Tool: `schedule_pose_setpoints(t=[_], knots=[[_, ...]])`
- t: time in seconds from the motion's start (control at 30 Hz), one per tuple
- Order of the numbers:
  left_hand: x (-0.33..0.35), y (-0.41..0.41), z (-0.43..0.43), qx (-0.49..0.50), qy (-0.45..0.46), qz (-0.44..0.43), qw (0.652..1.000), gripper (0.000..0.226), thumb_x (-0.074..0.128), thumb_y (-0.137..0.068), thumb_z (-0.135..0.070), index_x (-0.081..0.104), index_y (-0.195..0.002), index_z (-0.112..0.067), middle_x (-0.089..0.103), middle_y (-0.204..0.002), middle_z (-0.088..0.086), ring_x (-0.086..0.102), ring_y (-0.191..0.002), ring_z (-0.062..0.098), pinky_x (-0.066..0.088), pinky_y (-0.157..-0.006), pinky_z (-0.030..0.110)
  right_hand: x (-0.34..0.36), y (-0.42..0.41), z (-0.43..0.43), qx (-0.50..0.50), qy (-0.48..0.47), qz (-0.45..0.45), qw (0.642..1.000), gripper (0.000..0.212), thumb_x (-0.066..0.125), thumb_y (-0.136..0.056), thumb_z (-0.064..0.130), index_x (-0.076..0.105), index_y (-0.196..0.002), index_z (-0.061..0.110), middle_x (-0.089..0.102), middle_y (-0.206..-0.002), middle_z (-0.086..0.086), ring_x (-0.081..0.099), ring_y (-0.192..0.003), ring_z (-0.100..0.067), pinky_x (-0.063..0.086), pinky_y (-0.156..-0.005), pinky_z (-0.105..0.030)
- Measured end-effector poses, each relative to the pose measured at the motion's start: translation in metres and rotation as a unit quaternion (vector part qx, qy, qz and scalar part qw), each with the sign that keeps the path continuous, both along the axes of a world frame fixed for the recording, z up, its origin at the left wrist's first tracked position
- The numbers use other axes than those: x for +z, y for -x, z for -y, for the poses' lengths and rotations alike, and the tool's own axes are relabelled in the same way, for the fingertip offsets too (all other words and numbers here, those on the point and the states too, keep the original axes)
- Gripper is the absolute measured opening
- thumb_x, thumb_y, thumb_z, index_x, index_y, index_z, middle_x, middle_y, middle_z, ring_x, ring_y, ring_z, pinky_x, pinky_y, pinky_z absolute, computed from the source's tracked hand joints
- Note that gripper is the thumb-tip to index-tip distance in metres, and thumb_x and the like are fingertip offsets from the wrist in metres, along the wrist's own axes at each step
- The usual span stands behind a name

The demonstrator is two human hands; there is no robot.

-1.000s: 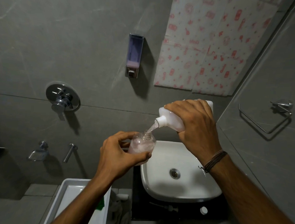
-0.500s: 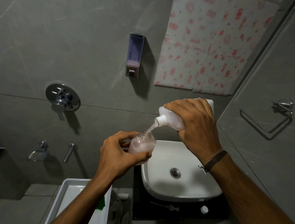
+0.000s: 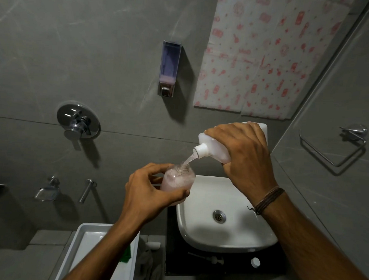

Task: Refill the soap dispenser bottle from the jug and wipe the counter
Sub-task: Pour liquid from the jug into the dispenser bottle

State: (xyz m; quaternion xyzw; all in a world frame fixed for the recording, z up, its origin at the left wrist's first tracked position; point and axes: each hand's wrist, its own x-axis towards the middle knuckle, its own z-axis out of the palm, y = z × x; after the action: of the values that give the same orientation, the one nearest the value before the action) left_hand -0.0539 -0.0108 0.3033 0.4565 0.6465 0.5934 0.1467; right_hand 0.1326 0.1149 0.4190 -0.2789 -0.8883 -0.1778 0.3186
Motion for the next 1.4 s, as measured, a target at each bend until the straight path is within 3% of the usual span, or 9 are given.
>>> schedule_pose_setpoints(t=[0.4, 0.53, 0.63, 0.77, 0.87, 1.0, 1.17, 1.33, 1.4], knots=[[0.005, -0.002, 0.002, -0.009, -0.015, -0.003, 1.000, 0.058, 0.093, -0.045, -0.059, 0.071, -0.098, -0.059, 0.073, -0.106, -0.033, 0.069, -0.096, -0.014, 0.058, -0.068, 0.008, 0.001, 0.000, 0.002, 0.000, 0.000, 0.003, 1.000, 0.058, 0.083, -0.075, 0.008, 0.066, -0.125, 0.031, 0.071, -0.120, 0.008, 0.063, -0.113, -0.024, 0.042, -0.108, -0.049], [0.004, -0.003, 0.002, -0.014, -0.020, -0.005, 1.000, 0.060, 0.092, -0.046, -0.061, 0.072, -0.103, -0.054, 0.077, -0.103, -0.024, 0.070, -0.098, -0.011, 0.060, -0.069, 0.010, 0.001, 0.000, 0.007, -0.010, 0.009, 0.004, 1.000, 0.055, 0.080, -0.077, 0.011, 0.066, -0.125, 0.033, 0.070, -0.119, 0.010, 0.062, -0.113, -0.024, 0.043, -0.105, -0.047], [0.002, -0.004, 0.002, -0.020, -0.024, -0.007, 0.999, 0.064, 0.092, -0.048, -0.060, 0.075, -0.108, -0.049, 0.077, -0.104, -0.022, 0.070, -0.098, -0.010, 0.060, -0.071, 0.009, -0.003, -0.001, 0.012, -0.011, 0.048, -0.018, 0.999, 0.055, 0.082, -0.076, 0.018, 0.065, -0.127, 0.032, 0.072, -0.120, 0.008, 0.064, -0.110, -0.023, 0.048, -0.099, -0.045], [-0.003, -0.007, 0.002, -0.033, -0.031, -0.009, 0.999, 0.062, 0.095, -0.051, -0.056, 0.076, -0.109, -0.048, 0.077, -0.105, -0.020, 0.072, -0.099, -0.006, 0.060, -0.075, 0.012, -0.020, -0.003, 0.020, -0.010, 0.172, -0.054, 0.984, 0.074, 0.088, -0.063, 0.028, 0.061, -0.131, 0.036, 0.070, -0.121, 0.012, 0.064, -0.105, -0.018, 0.055, -0.089, -0.036], [-0.010, -0.012, 0.003, -0.053, -0.044, -0.006, 0.998, 0.058, 0.098, -0.053, -0.048, 0.077, -0.107, -0.049, 0.078, -0.105, -0.018, 0.075, -0.098, 0.000, 0.061, -0.079, 0.014, -0.044, -0.012, 0.019, 0.003, 0.310, -0.168, 0.936, 0.076, 0.089, -0.054, 0.026, 0.061, -0.123, 0.039, 0.069, -0.114, 0.019, 0.066, -0.097, -0.008, 0.058, -0.075, -0.027], [-0.031, -0.028, 0.007, -0.094, -0.052, 0.005, 0.994, 0.060, 0.100, -0.056, -0.039, 0.078, -0.111, -0.041, 0.079, -0.110, -0.012, 0.078, -0.098, 0.007, 0.061, -0.080, 0.016, -0.092, -0.047, 0.018, 0.003, 0.449, -0.306, 0.840, 0.076, 0.095, -0.050, 0.023, 0.066, -0.120, 0.032, 0.071, -0.117, 0.013, 0.068, -0.104, -0.008, 0.058, -0.081, -0.028], [-0.065, -0.053, 0.009, -0.140, -0.025, 0.019, 0.990, 0.068, 0.106, -0.055, -0.031, 0.078, -0.117, -0.029, 0.078, -0.112, -0.006, 0.079, -0.096, 0.011, 0.064, -0.079, 0.022, -0.189, -0.111, 0.036, -0.121, 0.506, -0.437, 0.734, 0.081, 0.096, -0.043, 0.030, 0.067, -0.119, 0.036, 0.069, -0.124, 0.010, 0.067, -0.113, -0.016, 0.062, -0.092, -0.041], [-0.090, -0.075, 0.008, -0.176, 0.008, 0.020, 0.984, 0.071, 0.105, -0.049, -0.016, 0.079, -0.114, -0.026, 0.079, -0.110, -0.003, 0.078, -0.096, 0.011, 0.064, -0.077, 0.020, -0.278, -0.182, 0.039, -0.277, 0.492, -0.528, 0.634, 0.069, 0.098, -0.053, 0.000, 0.071, -0.108, 0.032, 0.076, -0.112, 0.001, 0.072, -0.105, -0.028, 0.062, -0.090, -0.052], [-0.092, -0.084, 0.007, -0.182, 0.019, 0.024, 0.983, 0.068, 0.104, -0.047, -0.016, 0.080, -0.110, -0.025, 0.079, -0.107, -0.001, 0.078, -0.095, 0.013, 0.064, -0.078, 0.022, -0.299, -0.207, 0.032, -0.329, 0.480, -0.549, 0.600, 0.070, 0.097, -0.056, -0.001, 0.069, -0.112, 0.029, 0.074, -0.115, -0.004, 0.071, -0.105, -0.031, 0.061, -0.091, -0.057]])
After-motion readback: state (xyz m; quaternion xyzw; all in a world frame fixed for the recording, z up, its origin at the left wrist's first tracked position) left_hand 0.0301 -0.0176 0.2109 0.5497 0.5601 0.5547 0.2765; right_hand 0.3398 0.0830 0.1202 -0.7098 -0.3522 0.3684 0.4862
